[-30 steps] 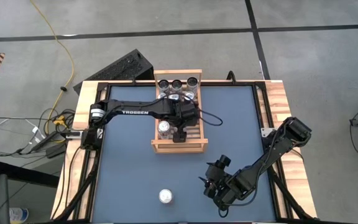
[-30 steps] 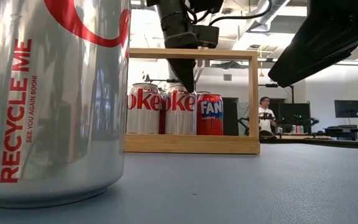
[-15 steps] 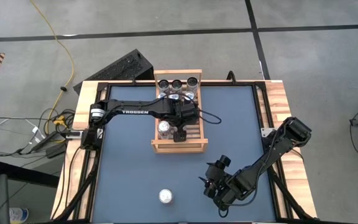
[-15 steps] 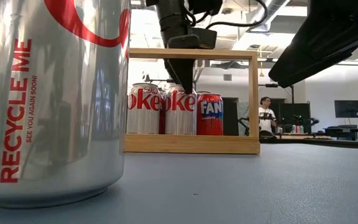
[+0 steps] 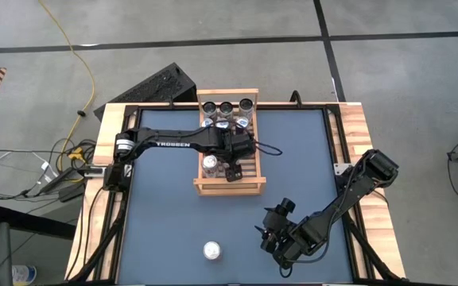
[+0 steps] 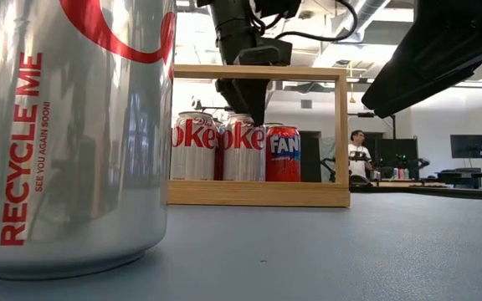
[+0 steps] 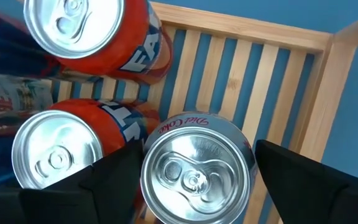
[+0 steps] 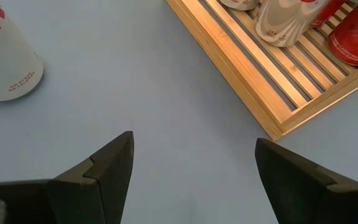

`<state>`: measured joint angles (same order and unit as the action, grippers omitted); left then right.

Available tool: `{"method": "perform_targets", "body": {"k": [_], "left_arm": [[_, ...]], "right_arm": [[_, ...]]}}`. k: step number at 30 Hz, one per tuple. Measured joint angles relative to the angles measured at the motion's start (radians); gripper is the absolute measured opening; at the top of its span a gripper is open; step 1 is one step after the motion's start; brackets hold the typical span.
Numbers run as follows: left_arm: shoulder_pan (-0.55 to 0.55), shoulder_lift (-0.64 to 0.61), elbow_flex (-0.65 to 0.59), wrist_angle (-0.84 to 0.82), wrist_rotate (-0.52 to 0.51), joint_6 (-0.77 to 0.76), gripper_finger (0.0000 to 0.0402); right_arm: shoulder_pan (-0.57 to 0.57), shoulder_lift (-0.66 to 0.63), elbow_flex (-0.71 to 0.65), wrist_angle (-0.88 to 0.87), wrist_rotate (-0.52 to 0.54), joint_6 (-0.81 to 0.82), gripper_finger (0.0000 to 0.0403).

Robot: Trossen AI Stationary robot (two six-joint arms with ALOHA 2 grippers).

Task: Place canned beverage on shelf
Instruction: Put the right silver can on the shelf aligned with the other silver soda can, then put the silver can on the shelf aligned with the other silver soda cans

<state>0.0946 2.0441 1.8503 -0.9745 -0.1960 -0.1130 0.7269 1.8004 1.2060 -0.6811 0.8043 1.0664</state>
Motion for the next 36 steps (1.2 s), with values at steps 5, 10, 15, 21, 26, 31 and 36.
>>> {"method": "perform_targets", "body": {"k": [5,10,15,21,26,31,36], "left_arm": [[-0.003,0.001,0.0,-0.001,-0.009,-0.084,0.0295],[-0.01,0.001,0.0,-0.003,0.0,-0.066,0.0295],[-0.036,0.001,0.0,-0.032,-0.007,-0.03,0.0295],[-0.047,-0.001,0.0,-0.039,-0.057,-0.073,0.0295],[-0.048,-0.002,0.001,-0.021,-0.095,-0.118,0.0295],[-0.046,-0.001,0.0,-0.003,-0.093,-0.21,0.0295],[-0.049,-0.001,0.0,0.006,-0.113,-0.239,0.0295]], "right_arm": [[0.0,0.0,0.0,0.0,0.0,0.0,0.0306],[0.0,0.0,0.0,0.001,0.0,0.0,0.0306],[0.0,0.0,0.0,0.001,-0.009,0.0,0.0306],[0.0,0.0,0.0,0.0,-0.014,0.001,0.0306],[0.0,0.0,0.0,0.001,-0.014,0.001,0.0306],[0.0,0.0,0.0,0.004,-0.014,0.001,0.0306],[-0.001,0.0,0.0,0.004,-0.014,0.0,0.0306]]}}
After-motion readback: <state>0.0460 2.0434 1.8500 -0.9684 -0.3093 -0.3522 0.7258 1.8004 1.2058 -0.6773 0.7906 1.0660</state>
